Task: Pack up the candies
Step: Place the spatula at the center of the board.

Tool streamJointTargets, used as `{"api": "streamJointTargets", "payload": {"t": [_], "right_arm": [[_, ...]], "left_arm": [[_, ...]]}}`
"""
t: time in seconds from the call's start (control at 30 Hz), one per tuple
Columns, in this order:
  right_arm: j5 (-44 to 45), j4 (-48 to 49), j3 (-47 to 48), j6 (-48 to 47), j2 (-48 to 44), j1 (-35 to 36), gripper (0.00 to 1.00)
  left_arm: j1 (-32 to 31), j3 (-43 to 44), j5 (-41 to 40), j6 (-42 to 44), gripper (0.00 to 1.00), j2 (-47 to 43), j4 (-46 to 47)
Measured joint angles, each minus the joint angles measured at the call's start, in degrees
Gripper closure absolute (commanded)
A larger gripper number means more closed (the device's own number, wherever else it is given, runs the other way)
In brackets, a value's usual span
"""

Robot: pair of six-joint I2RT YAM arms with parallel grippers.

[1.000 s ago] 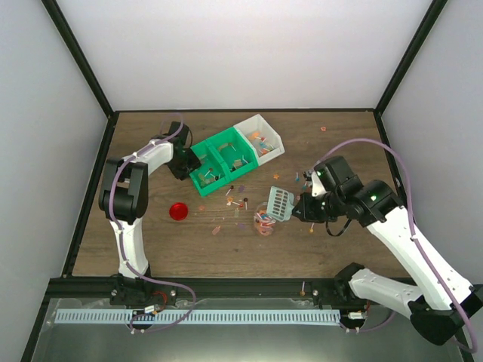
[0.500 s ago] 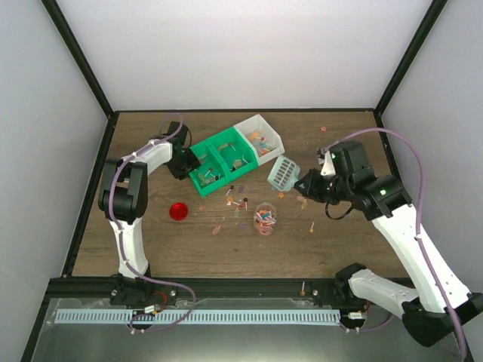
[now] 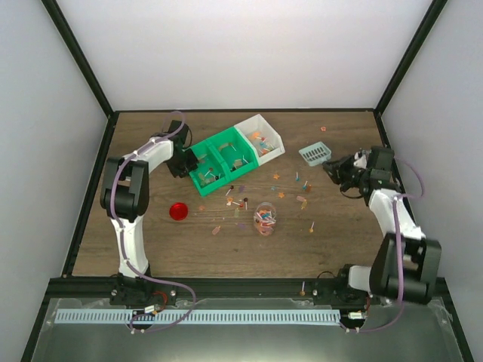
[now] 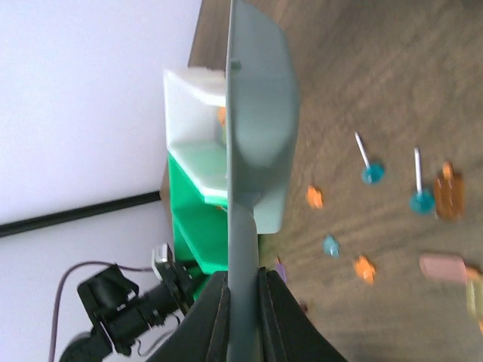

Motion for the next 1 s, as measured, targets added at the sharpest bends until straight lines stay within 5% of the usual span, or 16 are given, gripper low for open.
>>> {"api": "streamJointTargets", "payload": {"t": [0.1,0.37,0.83,1.0], "right_arm": [[-1.90,9.27,0.13,1.36,7.58,-1.62,0.99],[-5.35,24.63,0.59,2.43,23.93,-2.64,0.99],[-9.49,35.85,2.54,2.16,33.29,-3.61,0.89],[-9.62,35.04,2.60,1.01,34.01,-3.61,0.64]], "left_arm": [[0.00,1.77,-1.11,2.23,0.84,1.07,-1.73],[-0.07,4.48,-4.26,7.02,0.88,2.60,-4.66],[0.00,20.37,-7.37,18.58,0.86,12.04,-11.78],[-0.17,20.65,-8.66,20.92,0.79,12.13,-11.72]]}}
